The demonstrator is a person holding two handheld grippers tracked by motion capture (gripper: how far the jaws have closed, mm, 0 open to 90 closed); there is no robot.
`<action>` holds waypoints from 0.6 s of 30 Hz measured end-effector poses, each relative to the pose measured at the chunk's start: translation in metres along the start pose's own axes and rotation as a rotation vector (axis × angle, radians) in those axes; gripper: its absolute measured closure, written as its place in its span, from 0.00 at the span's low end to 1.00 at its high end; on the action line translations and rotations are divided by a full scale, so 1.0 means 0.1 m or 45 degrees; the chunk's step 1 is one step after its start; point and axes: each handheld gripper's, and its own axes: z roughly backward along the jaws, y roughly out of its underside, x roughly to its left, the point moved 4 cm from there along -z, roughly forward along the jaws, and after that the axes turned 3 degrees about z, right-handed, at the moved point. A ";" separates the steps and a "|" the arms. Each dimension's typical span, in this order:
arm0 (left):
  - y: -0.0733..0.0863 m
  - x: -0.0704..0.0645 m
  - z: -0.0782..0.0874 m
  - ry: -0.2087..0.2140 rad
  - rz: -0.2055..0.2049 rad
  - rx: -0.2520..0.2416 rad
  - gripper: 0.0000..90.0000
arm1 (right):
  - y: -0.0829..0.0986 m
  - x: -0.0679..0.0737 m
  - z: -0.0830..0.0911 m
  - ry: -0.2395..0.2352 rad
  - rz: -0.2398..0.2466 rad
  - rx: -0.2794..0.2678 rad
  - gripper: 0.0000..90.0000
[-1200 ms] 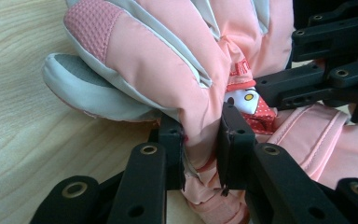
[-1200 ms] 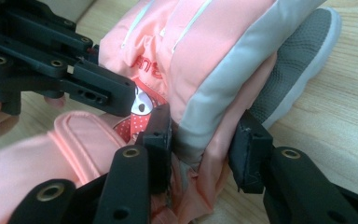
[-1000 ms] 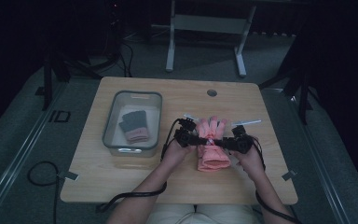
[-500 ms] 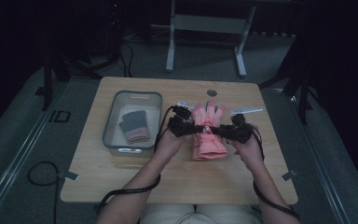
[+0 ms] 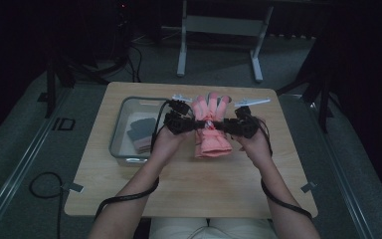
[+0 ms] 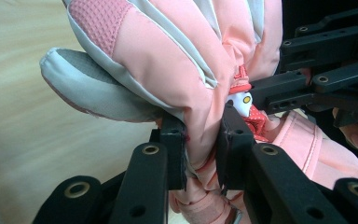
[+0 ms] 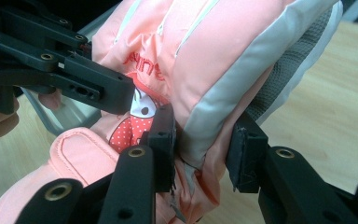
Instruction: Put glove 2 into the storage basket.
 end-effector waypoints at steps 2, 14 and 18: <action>-0.04 0.02 0.09 -0.021 -0.004 -0.015 0.83 | -0.09 0.04 -0.02 -0.004 0.016 -0.009 0.74; -0.11 0.30 0.58 -0.106 0.028 -0.085 0.83 | -0.54 0.34 -0.29 -0.064 0.087 -0.023 0.74; -0.10 0.37 0.66 -0.117 0.031 -0.087 0.83 | -0.60 0.41 -0.36 -0.074 0.097 -0.023 0.74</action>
